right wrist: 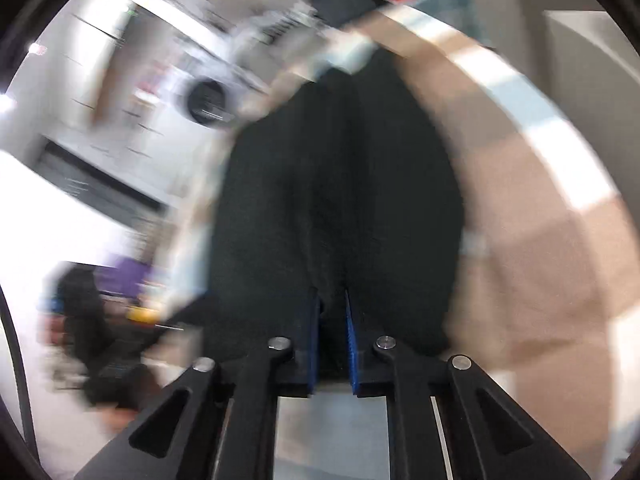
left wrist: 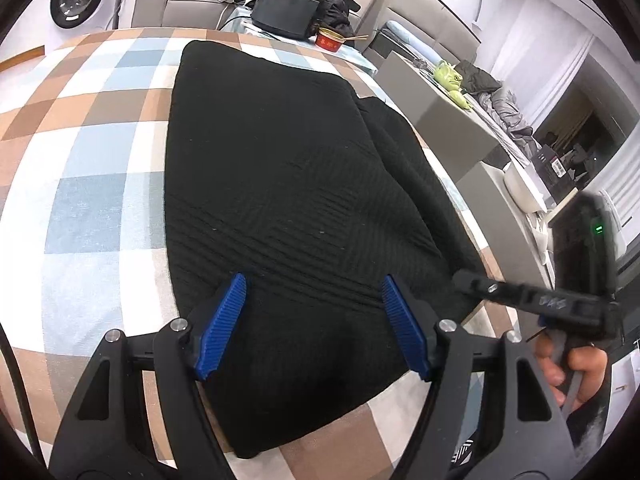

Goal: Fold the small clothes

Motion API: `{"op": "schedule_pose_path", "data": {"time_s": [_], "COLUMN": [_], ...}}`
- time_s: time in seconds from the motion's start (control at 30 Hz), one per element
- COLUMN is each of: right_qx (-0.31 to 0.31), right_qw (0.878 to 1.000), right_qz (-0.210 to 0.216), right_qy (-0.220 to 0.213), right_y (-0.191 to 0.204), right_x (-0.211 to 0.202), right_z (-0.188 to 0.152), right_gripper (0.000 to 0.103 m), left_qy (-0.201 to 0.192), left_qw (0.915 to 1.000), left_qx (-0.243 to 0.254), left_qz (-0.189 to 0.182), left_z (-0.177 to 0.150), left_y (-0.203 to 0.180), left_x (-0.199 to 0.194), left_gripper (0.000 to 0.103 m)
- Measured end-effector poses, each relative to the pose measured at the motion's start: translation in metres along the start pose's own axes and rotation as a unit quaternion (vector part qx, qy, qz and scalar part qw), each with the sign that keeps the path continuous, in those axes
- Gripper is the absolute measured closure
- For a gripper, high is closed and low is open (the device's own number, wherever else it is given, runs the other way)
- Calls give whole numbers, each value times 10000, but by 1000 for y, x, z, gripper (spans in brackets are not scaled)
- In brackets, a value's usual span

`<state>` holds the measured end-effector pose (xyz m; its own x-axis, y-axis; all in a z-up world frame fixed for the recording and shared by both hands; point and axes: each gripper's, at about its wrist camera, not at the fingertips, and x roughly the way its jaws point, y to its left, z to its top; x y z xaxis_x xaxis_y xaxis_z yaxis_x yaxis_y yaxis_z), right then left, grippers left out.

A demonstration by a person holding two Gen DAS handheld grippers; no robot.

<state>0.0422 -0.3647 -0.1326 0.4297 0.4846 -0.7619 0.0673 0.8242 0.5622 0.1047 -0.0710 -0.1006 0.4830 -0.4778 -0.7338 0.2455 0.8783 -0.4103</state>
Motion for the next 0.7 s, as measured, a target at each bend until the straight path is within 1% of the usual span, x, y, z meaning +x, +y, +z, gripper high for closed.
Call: {"op": "schedule_pose_path", "data": {"time_s": [0.1,0.13,0.2,0.23,0.3,0.33,0.37,0.4,0.43,0.47,0.53,0.63,0.67,0.7], "right_qx": [-55,-142,-349,-386,-457,-508,-634,-740,-826,-991,-1249,-1155,-1102,-1133], "right_qw": [9999,9998,9978,9962,9937,9928,9922,9919,9915,9908,9903,9927,9931,9924], "right_qz": [59,18,-285,-352,-366,-343,-250,-149,-109,-146,-201,-300,-399,-446], "right_qy": [-60,-116,-492,-692,-960,-1026,-1048,-1022,-1000,-909,-575,-171,-84,-189], "right_y": [2,5,13,14,22,27,35,41,47,54,65,65,64,66], "right_x": [-5,-8,-15,-18,-21,-22,-17,-13,-8,1,28,60,72,75], "right_z": [1,3,11,16,28,27,34,40,44,51,59,66,70,71], "right_gripper": [84,78,72,70,70,66,64,61,61,60,60,60,62,69], "left_qy": [-23,-32,-69,-89,-118,-129,-140,-155,-175,-189,-224,-268,-280,-298], "left_qw": [10000,9999,9999,9998,9996,9996,9994,9992,9989,9987,9980,9964,9960,9952], "left_qx": [-5,-17,-85,-106,-158,-179,-205,-240,-276,-304,-401,-598,-633,-704], "left_qz": [89,112,121,116,180,202,227,271,331,373,437,545,569,608], "left_z": [1,2,2,2,2,2,3,3,3,3,2,1,0,-1], "left_y": [3,5,9,11,16,18,20,23,26,28,35,49,51,56], "left_x": [-2,-4,-9,-11,-14,-15,-16,-17,-19,-20,-24,-29,-30,-32], "left_gripper": [35,35,35,35,34,34,34,34,34,34,34,34,34,34]}}
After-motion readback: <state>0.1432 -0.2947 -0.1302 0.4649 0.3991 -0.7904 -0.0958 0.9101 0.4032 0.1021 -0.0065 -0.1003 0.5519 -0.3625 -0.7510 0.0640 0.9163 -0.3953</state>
